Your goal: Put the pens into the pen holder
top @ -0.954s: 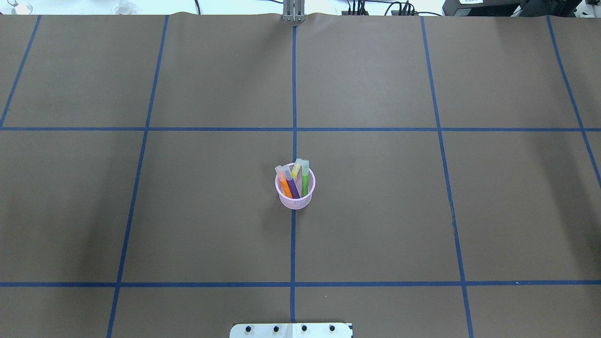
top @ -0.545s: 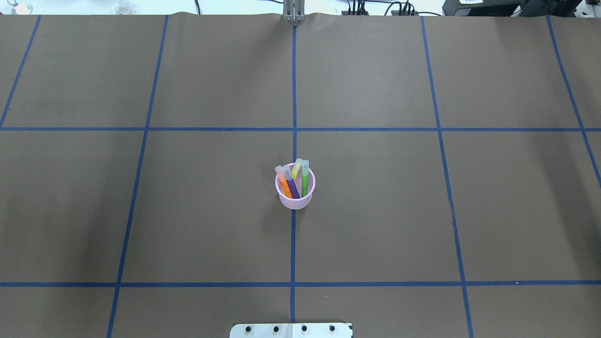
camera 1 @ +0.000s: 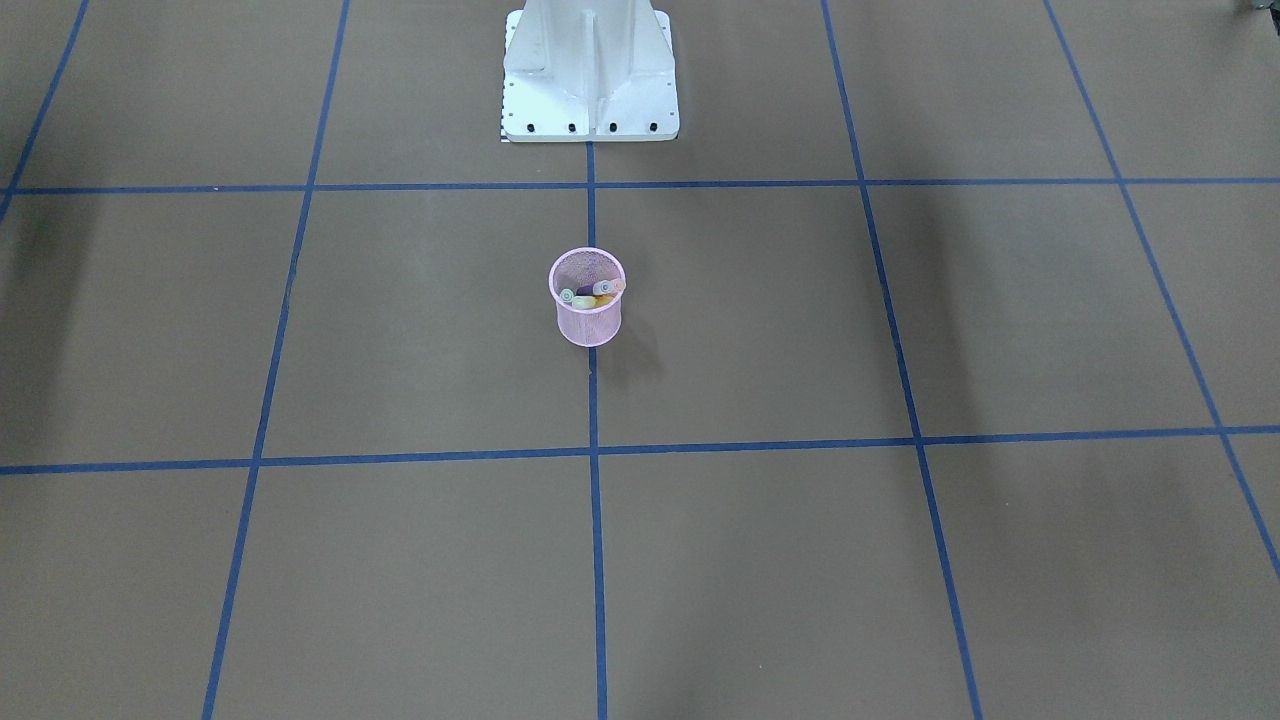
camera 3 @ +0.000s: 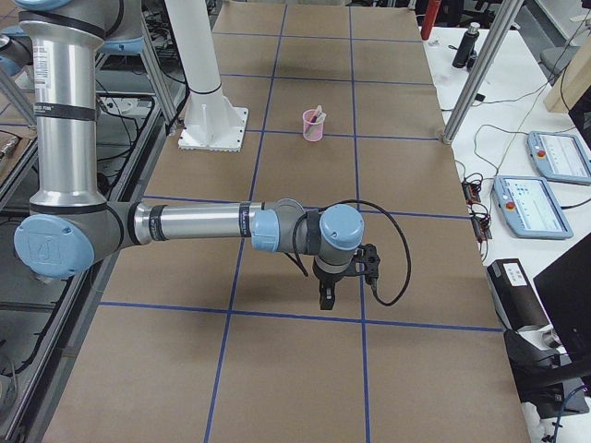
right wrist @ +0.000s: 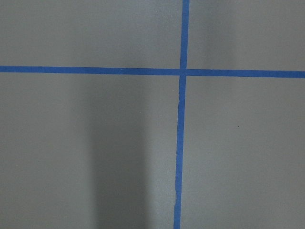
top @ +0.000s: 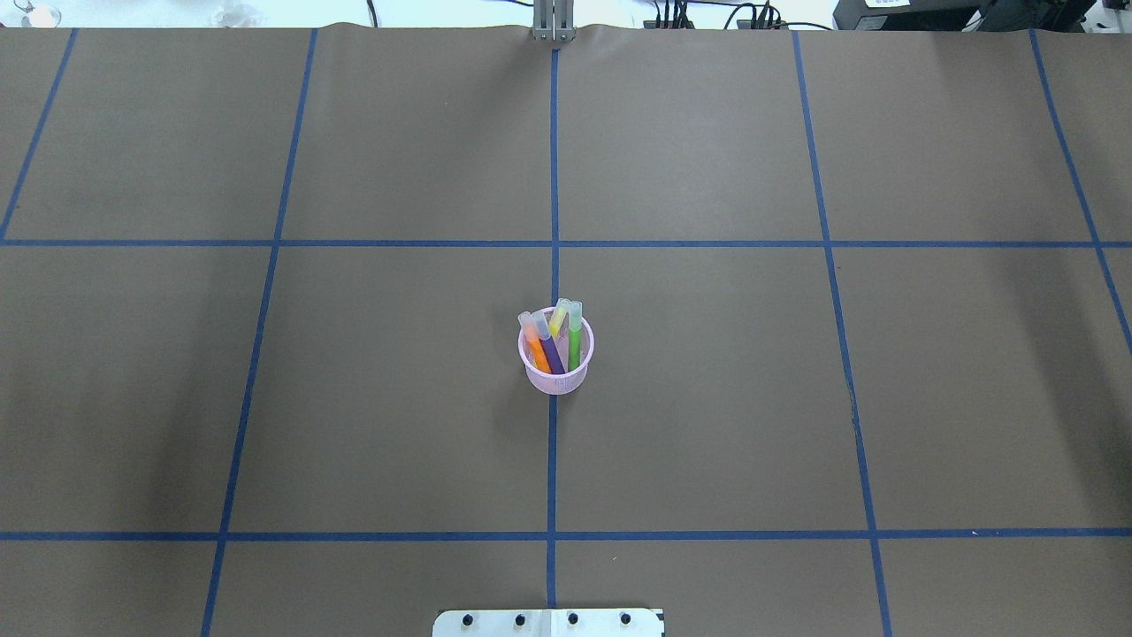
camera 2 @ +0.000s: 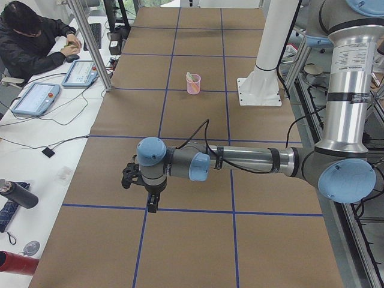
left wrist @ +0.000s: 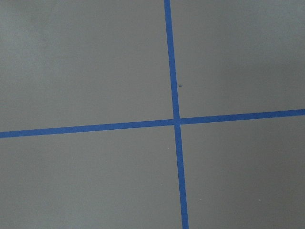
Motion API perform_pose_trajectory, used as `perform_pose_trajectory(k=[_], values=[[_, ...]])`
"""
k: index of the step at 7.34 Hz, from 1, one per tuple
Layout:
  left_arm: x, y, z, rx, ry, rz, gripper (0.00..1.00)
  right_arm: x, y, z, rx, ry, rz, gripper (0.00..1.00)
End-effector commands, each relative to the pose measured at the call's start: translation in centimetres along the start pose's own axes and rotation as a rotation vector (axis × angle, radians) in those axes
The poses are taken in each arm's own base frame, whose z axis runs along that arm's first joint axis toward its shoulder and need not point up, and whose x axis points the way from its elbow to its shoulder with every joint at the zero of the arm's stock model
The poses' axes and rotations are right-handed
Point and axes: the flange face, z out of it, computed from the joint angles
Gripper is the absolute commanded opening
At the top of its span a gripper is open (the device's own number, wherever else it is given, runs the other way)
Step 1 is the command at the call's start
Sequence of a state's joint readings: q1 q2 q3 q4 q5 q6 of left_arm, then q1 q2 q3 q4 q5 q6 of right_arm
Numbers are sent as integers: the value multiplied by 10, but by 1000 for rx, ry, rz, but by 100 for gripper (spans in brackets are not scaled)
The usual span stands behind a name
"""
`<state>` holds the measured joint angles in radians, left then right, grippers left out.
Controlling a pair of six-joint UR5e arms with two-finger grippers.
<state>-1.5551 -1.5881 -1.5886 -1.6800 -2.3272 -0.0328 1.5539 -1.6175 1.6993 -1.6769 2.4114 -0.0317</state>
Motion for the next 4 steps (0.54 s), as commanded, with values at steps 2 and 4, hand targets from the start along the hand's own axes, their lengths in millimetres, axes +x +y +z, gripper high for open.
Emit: perform_pose_trajectory(k=[2, 4], values=[[2, -4, 3, -2, -1, 9, 100, -1, -1, -1, 3, 0, -2, 100], [-1, -4, 6, -6, -1, 5, 100, -2, -1, -2, 4, 0, -3, 100]])
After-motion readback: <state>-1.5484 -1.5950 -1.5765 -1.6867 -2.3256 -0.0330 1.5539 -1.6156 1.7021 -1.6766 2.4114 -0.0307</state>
